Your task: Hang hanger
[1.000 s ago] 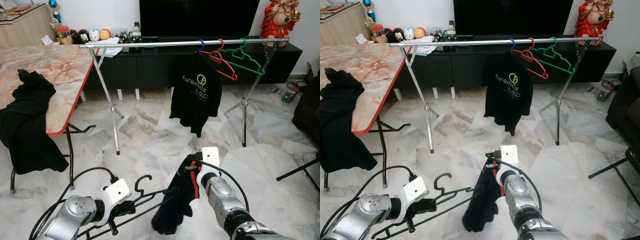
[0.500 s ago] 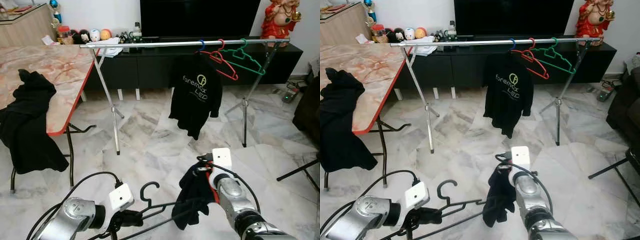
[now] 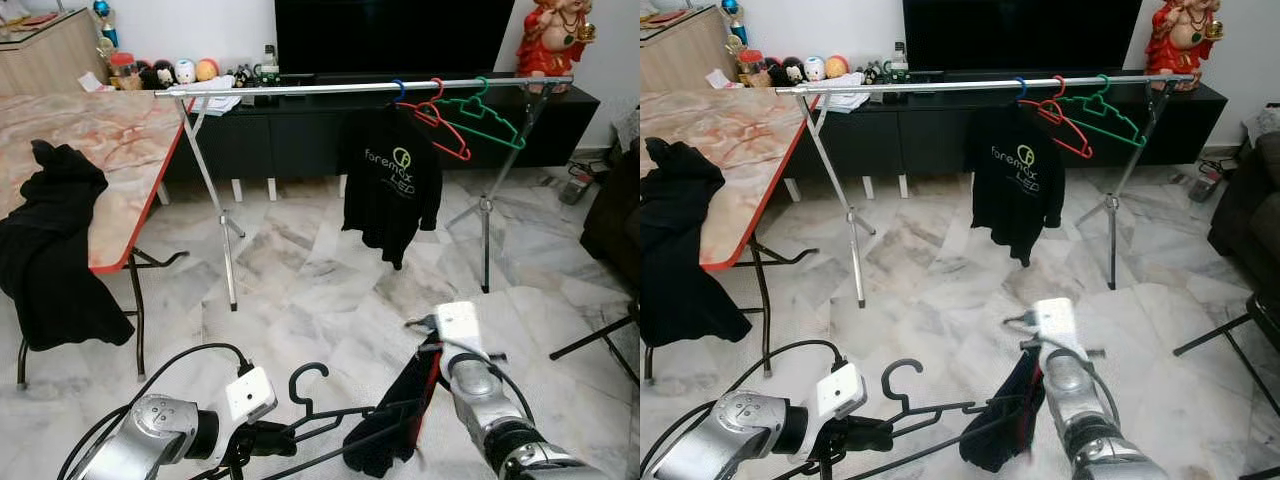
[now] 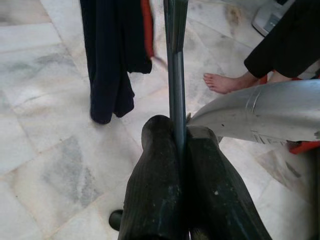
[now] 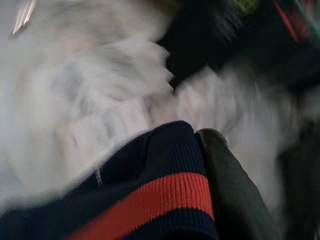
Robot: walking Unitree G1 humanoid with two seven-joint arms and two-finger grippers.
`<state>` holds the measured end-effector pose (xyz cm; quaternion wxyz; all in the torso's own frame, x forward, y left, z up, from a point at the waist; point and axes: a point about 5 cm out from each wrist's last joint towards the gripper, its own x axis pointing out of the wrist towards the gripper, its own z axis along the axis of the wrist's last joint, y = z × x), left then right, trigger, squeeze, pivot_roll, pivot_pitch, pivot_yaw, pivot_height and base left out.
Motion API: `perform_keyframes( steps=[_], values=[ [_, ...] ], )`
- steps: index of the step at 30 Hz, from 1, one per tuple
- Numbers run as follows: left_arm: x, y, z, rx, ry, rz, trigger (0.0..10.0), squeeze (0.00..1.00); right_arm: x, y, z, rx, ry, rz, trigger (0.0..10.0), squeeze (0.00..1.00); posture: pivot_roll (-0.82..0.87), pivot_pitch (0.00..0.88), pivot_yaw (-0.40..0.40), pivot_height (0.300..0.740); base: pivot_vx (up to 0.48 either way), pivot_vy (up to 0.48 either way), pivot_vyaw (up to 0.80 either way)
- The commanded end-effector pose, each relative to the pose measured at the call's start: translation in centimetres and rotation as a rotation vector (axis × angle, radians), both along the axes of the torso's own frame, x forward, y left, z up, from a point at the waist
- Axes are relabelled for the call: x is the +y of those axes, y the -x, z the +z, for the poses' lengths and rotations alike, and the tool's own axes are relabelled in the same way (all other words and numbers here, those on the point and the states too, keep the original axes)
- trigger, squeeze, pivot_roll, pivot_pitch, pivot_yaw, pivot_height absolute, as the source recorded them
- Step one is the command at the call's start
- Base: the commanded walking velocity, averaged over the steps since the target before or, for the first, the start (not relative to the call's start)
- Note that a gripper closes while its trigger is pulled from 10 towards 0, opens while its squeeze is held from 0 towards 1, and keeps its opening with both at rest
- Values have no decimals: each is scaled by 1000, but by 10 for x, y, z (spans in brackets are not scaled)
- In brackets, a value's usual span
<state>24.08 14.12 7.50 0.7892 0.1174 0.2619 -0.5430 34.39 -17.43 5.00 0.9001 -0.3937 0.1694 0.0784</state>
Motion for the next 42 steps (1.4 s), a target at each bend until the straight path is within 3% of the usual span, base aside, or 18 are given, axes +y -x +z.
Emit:
perform_keyframes(
  steps=[1, 2, 3, 5, 7, 11, 14, 20, 30, 37, 42],
  values=[
    [-2, 4, 1, -2, -5, 1, 10000, 0, -19, 20, -24, 121, 141, 10, 10000, 0, 93, 65, -2, 740, 0, 0, 0],
    [-1, 3, 0, -6, -9, 9, 10000, 0, -38, 30, -33, 175, 80, -139, 10000, 0, 95, 66, -2, 740, 0, 0, 0],
    [-1, 4, 0, -6, -9, 13, 10000, 0, -47, 37, -38, 205, -12, -236, 10000, 0, 95, 68, -1, 740, 0, 0, 0],
    [-2, 4, 1, -6, -8, 13, 10000, 0, -56, 46, -46, 243, -143, -361, 10000, 0, 93, 68, 0, 740, 0, 0, 0],
    [-5, 6, 2, 3, -2, -8, 10000, 0, -63, 57, -54, 274, -211, -447, 10000, 0, 80, 71, 7, 740, 0, 0, 0],
    [-7, 7, 0, 16, -15, -31, 10000, 0, -55, 53, -54, 269, -238, -433, 10000, 0, 77, 70, 12, 740, 0, 0, 0],
    [-7, 6, 0, 14, -29, -31, 10000, 0, -32, 38, -45, 246, -327, -404, 10000, 0, 86, 67, 14, 740, 0, 0, 0],
    [-4, 9, 2, 22, -35, -42, 10000, 0, -13, 26, -36, 234, -424, -416, 10000, 0, 101, 65, 10, 740, 0, 0, 0],
    [-7, 9, 7, 22, -38, -84, 10000, 0, 17, -2, -6, 162, -496, -381, 10000, 0, 111, 64, 5, 740, 0, 0, 0],
    [-12, 2, 6, -34, -110, -55, 10000, 0, 24, -11, 7, 120, -524, -388, 10000, 0, 115, 64, 1, 740, 0, 0, 0],
    [-17, -9, 10, -59, -76, 42, 10000, 0, 25, -13, 9, 114, -538, -400, 10000, 0, 119, 66, 0, 740, 0, 0, 0]
  ],
)
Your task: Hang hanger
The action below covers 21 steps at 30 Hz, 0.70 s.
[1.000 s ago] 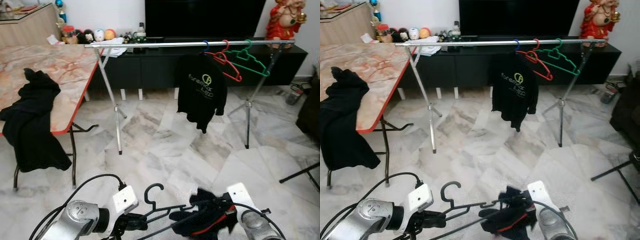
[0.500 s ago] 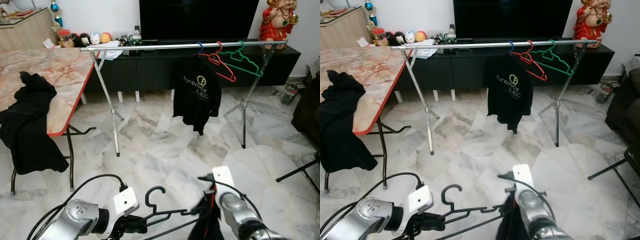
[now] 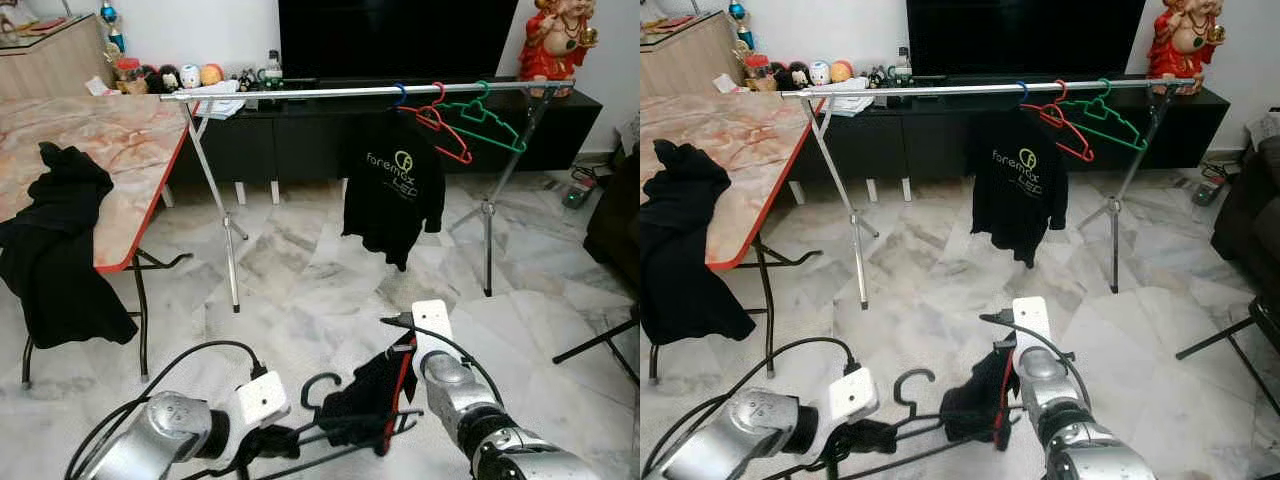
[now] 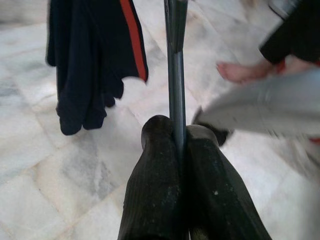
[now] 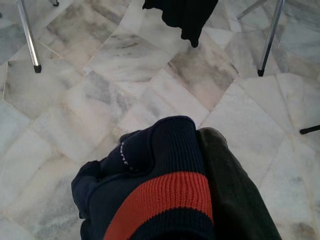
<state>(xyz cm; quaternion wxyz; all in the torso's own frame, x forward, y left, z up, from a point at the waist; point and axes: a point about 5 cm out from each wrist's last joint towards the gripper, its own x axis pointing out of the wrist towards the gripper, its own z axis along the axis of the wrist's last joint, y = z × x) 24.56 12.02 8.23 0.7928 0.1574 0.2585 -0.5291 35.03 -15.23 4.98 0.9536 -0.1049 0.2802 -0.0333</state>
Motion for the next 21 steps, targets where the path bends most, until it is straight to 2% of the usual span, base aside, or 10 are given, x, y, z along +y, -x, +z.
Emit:
perform_keyframes(
  steps=[1, 5, 9, 12, 15, 21],
  values=[
    [2, -5, 3, -4, -3, 44, 10000, 0, 3, -6, 9, -30, -17, -6, 10000, 0, 119, 66, 0, 740, 0, 0, 0],
    [-4, -6, 6, 7, 27, 58, 10000, 0, 5, -9, 13, -40, -26, -6, 10000, 0, 116, 68, 2, 740, 0, 0, 0],
    [-6, -7, 5, 0, 2, 64, 10000, 0, 10, -14, 20, -64, -43, 0, 10000, 0, 120, 69, 1, 740, 0, 0, 0],
    [-2, -6, 5, 3, -30, 56, 10000, 0, 11, -15, 22, -70, -45, 6, 10000, 0, 121, 69, 1, 740, 0, 0, 0],
    [8, -7, 0, -14, -132, 70, 10000, 0, 9, -16, 24, -76, -48, -2, 10000, 0, 121, 69, 1, 740, 0, 0, 0],
    [11, -13, -5, -13, -151, 156, 10000, 0, 9, -18, 26, -84, -63, -5, 10000, 0, 116, 69, 2, 740, 0, 0, 0]
  ],
)
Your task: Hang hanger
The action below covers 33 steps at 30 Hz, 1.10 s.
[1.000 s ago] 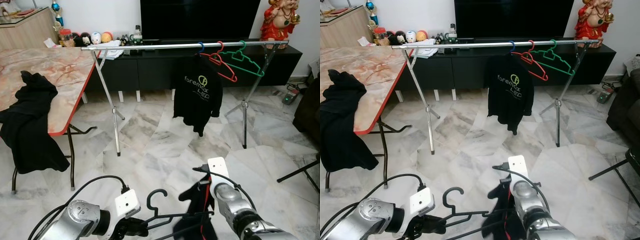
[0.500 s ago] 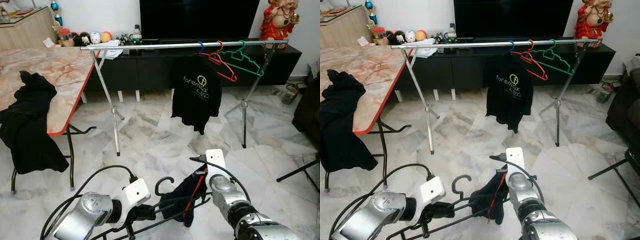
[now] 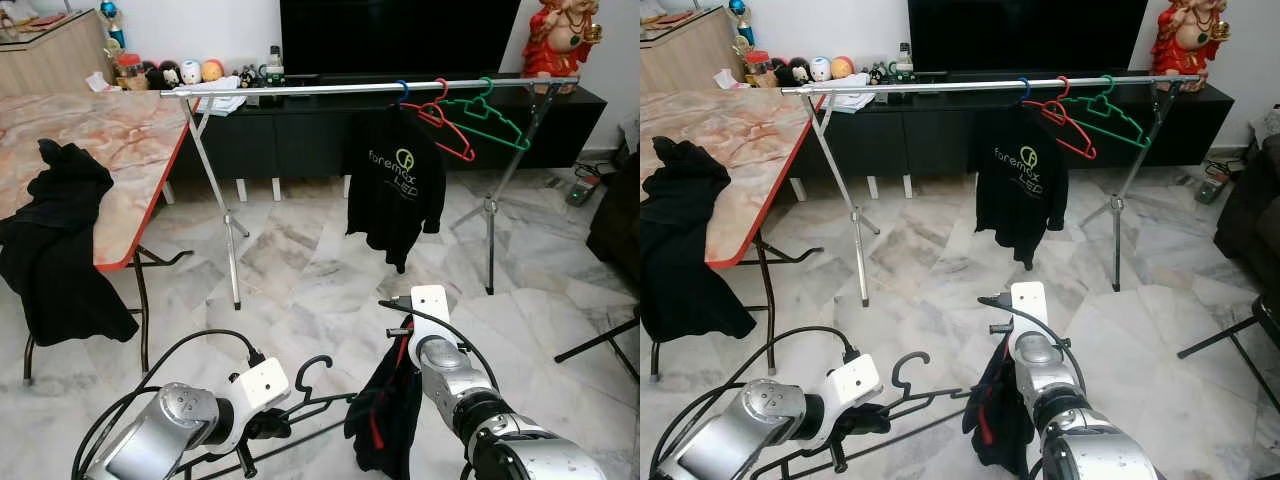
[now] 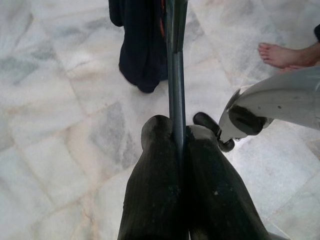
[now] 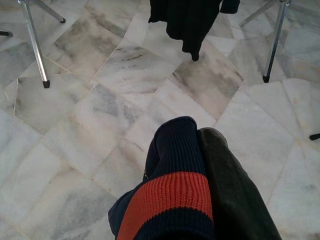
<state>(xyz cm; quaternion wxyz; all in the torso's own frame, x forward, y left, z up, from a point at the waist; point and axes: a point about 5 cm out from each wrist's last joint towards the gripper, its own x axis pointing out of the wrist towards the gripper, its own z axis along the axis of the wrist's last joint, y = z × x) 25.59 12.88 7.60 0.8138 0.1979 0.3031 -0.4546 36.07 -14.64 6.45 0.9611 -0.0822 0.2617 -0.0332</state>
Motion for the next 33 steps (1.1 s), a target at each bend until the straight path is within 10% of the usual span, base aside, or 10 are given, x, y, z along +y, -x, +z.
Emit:
perform_keyframes(
  steps=[1, 18, 33],
  values=[
    [3, -3, 1, -10, -5, 28, 10000, 0, 3, -7, 12, -44, -21, 3, 10000, 0, 116, 69, 2, 740, 0, 0, 0],
    [-10, -23, 10, -137, 29, 121, 10000, 0, 10, 0, -1, -6, -64, 43, 10000, 0, 117, 68, 3, 740, 0, 0, 0],
    [-27, -14, 30, -127, 269, 55, 10000, 0, 23, 3, -3, -37, -95, 190, 10000, 0, 115, 70, 6, 740, 0, 0, 0]
  ],
)
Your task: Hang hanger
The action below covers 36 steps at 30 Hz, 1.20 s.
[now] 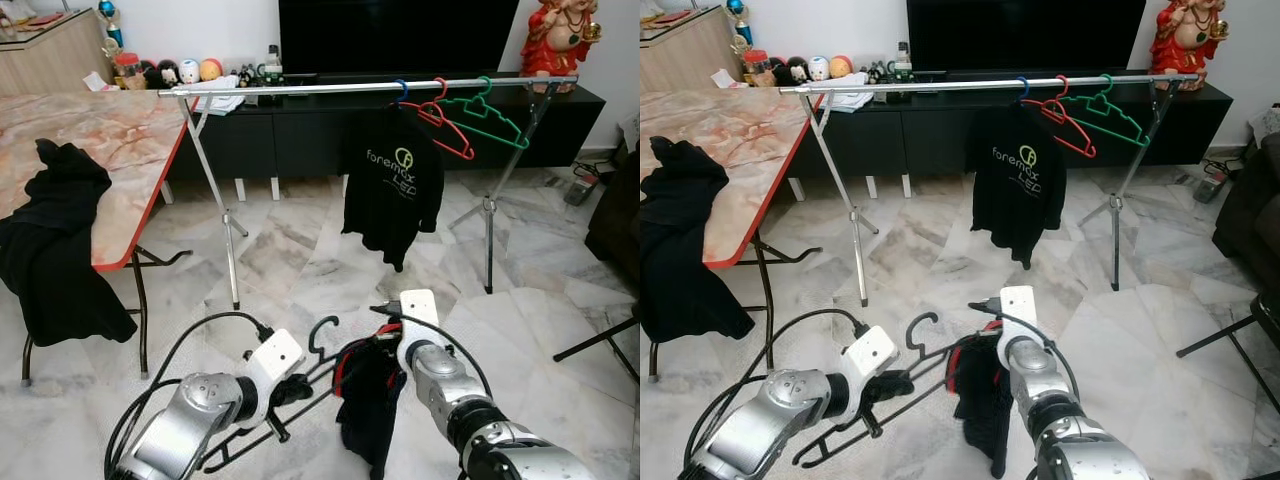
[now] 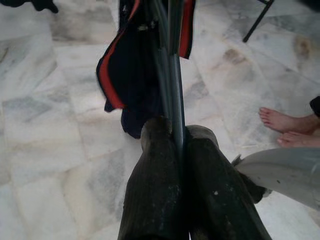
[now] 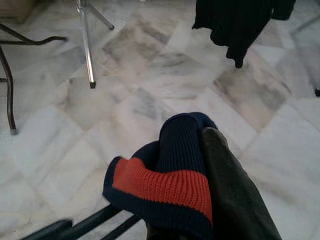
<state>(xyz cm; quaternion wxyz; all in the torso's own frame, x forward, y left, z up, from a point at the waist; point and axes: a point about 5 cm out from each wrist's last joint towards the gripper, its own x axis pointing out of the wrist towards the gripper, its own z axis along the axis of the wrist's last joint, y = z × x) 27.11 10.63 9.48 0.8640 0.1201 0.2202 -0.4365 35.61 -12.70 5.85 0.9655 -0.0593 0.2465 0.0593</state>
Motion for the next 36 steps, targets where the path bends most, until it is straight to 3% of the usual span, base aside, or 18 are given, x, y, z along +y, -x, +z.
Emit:
perform_keyframes(
  steps=[1, 10, 18, 23, 27, 36],
  values=[
    [-4, 1, 12, -34, 61, -35, 10000, 0, 3, -2, 3, -20, -4, 17, 10000, 0, 114, 70, 6, 740, 0, 0, 0],
    [0, 1, 18, -34, 104, -48, 10000, 0, -7, -2, 4, -40, 0, -16, 10000, 0, 112, 67, 6, 740, 0, 0, 0],
    [7, 11, 6, 18, 8, -99, 10000, 0, -35, -6, 12, -80, -35, -232, 10000, 0, 111, 60, 7, 740, 0, 0, 0],
    [8, 10, 4, 16, -10, -91, 10000, 0, -33, -7, 12, -76, -56, -243, 10000, 0, 109, 62, 5, 740, 0, 0, 0],
    [8, -3, 3, -41, -40, 10, 10000, 0, -24, -6, 10, -67, -79, -205, 10000, 0, 110, 65, 6, 740, 0, 0, 0],
    [2, -10, 9, -75, -4, 56, 10000, 0, -16, -2, 3, -48, -101, -195, 10000, 0, 109, 68, 5, 740, 0, 0, 0]
  ],
)
